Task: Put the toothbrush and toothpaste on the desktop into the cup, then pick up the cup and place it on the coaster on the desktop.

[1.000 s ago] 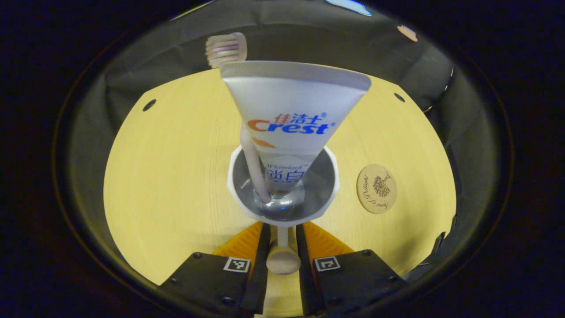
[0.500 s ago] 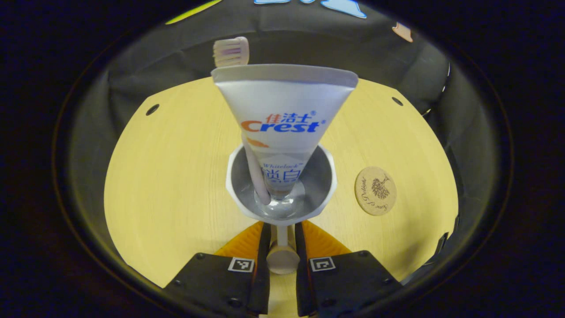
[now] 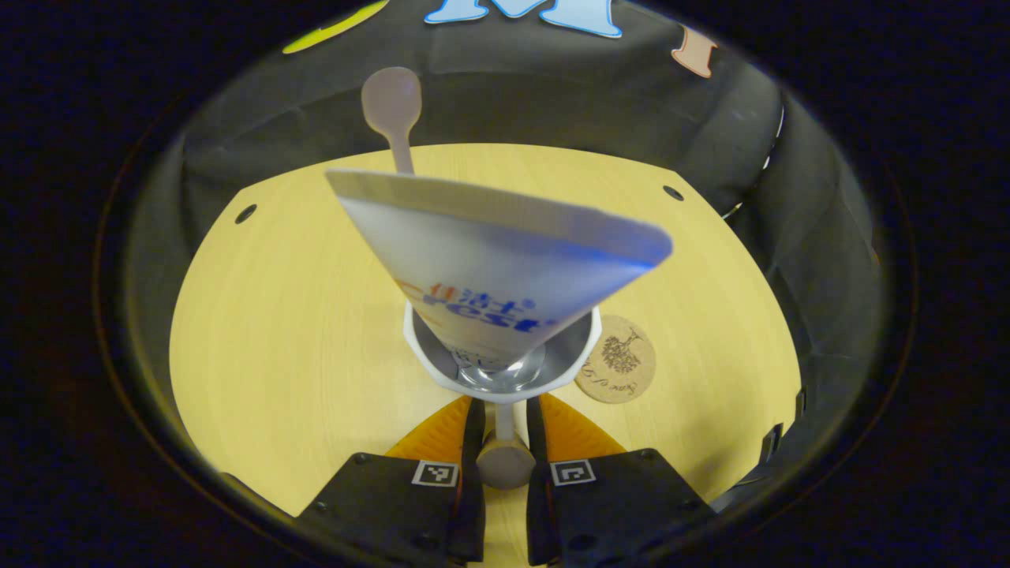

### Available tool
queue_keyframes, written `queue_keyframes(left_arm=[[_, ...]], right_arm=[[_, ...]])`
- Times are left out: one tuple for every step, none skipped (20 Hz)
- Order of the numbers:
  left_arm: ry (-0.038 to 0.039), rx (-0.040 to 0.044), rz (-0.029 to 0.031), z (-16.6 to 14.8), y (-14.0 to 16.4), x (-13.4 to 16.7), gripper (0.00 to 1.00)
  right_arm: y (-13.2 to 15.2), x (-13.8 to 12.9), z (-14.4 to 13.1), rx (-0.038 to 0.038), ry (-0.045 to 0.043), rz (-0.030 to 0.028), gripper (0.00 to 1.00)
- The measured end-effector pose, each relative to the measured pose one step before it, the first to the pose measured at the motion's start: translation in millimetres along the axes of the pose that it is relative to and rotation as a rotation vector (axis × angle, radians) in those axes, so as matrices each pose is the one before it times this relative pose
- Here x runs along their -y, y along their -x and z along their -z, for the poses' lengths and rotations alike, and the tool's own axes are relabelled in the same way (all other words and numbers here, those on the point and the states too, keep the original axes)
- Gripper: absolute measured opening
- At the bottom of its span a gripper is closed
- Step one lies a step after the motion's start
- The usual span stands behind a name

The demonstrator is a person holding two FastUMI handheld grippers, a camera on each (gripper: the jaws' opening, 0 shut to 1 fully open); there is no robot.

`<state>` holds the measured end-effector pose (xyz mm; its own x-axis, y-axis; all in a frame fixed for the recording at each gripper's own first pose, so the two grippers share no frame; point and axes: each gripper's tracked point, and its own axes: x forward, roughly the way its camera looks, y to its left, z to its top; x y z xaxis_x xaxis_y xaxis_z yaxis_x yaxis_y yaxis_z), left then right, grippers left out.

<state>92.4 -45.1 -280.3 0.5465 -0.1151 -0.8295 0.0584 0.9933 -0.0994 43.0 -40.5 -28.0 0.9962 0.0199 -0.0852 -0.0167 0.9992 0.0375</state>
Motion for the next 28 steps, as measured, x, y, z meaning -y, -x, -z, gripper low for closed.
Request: queue_keyframes(left_arm=[[-0.00262,-0.00241,0.01126,-1.56,0.00,9.14,0.28],[-0.00676,-0.00135,0.00915,-1.36,-1.45,7.60,0.27],[-0.00964,0.00003,0.00827,-1.71,-0.76,8.55,0.27],[-0.00946,-0.00179,0.00729,-0.43,-2.24,11.13,0.28],[-0.00957,-0.00430,0.00661,-0.60,-1.93,7.17,0.27],[-0.00857,-0.00424,0.00534,-0.57,-1.28,7.69,0.28],[-0.00695,-0.00564,0.00408,-0.32,-0.81,7.18,0.28],[-0.00606,-0.00550,0.00489,0.78,-1.16,7.26,0.28],[-0.00532,-0.00650,0.00460,0.37,-1.03,6.76,0.28],[-0.00624,-0.00836,0.00211,1.37,-1.28,6.14,0.28],[-0.00694,-0.00839,-0.00114,0.68,-1.42,4.69,0.28],[-0.00621,-0.00504,-0.00266,1.28,-3.01,4.01,0.28],[-0.00517,-0.00803,-0.00464,0.12,-1.59,2.99,0.27],[0.00036,-0.00583,-0.00372,1.52,-1.16,3.14,0.27],[-0.00005,-0.00678,-0.00089,-0.08,-2.03,2.80,0.27],[0.00148,-0.00651,-0.00394,1.21,-0.49,1.43,0.28],[0.00028,-0.00823,-0.00755,1.58,-0.68,0.60,0.28],[0.00117,-0.00644,-0.00778,2.03,-0.99,0.47,0.27],[0.00256,-0.00663,-0.00591,0.84,-1.38,1.35,0.27],[0.00762,-0.00729,-0.00703,2.33,-1.02,1.62,0.28],[-0.00604,-0.00183,-0.00884,-0.99,0.94,0.33,0.28],[-0.00942,-0.00648,-0.00981,1.31,-2.40,0.89,0.28],[-0.00578,-0.00439,-0.00935,-0.21,0.45,0.20,0.28],[-0.01214,-0.00612,-0.00838,1.23,-0.41,0.00,0.29],[-0.01047,-0.00031,-0.00901,-0.32,-1.64,0.21,0.29],[-0.00123,-0.00103,-0.00574,0.32,0.88,0.92,0.30],[0.00357,0.00839,-0.00528,-0.65,0.11,0.03,0.31],[0.00868,0.00276,-0.00178,1.38,0.58,0.24,0.34]], right_arm=[[2.87,4.13,1.05,0.00130,0.00013,0.00807,0.77],[2.06,5.10,-0.01,0.00095,-0.00004,0.00955,0.77],[2.77,5.29,0.55,0.00099,-0.00153,0.01006,0.77],[2.57,5.95,-0.18,0.00046,-0.00305,0.00954,0.77],[0.92,5.17,1.08,-0.00046,-0.00469,0.00905,0.77],[1.66,5.05,0.46,-0.00087,-0.00590,0.00790,0.77],[2.64,6.48,1.92,-0.00136,-0.00671,0.00720,0.77],[1.41,5.76,-0.20,0.00026,-0.00743,0.00535,0.77],[2.56,3.89,1.14,-0.00075,-0.00753,0.00390,0.77],[-0.11,2.47,-0.75,0.00037,-0.00700,0.00216,0.77],[-0.29,3.82,1.66,-0.00148,-0.00688,0.00112,0.77],[1.00,3.45,0.83,-0.00105,-0.00669,-0.00054,0.77],[1.56,4.94,1.33,-0.00044,-0.00518,-0.00084,0.77],[1.05,3.59,0.43,-0.00053,-0.00343,-0.00137,0.77],[0.65,3.24,0.92,-0.00064,-0.00192,-0.00080,0.77],[-0.03,2.50,0.21,-0.00024,-0.00172,-0.00232,0.77],[0.06,4.29,1.76,-0.00351,-0.00232,-0.00305,0.77],[-0.31,3.10,-0.07,-0.00189,-0.00385,-0.00411,0.77],[0.65,3.11,0.61,-0.00023,-0.00423,-0.00326,0.77],[-0.31,2.00,-0.90,-0.00034,-0.00439,-0.00379,0.77],[-0.61,2.67,0.12,-0.00051,-0.00438,-0.00545,0.77],[0.36,2.26,-0.26,0.00025,-0.00336,-0.00644,0.77],[0.18,0.98,0.01,-0.00084,-0.00193,-0.00791,0.77],[-0.08,-0.25,0.34,-0.00435,0.00007,-0.01086,0.77],[-0.12,1.06,1.82,-0.00436,0.00281,-0.01004,0.77],[0.21,0.43,0.68,-0.00411,0.00522,-0.00866,0.77],[0.09,0.34,0.43,-0.00168,0.00570,-0.00844,0.77],[0.08,0.99,-0.38,-0.00220,0.00486,-0.00582,0.77]])
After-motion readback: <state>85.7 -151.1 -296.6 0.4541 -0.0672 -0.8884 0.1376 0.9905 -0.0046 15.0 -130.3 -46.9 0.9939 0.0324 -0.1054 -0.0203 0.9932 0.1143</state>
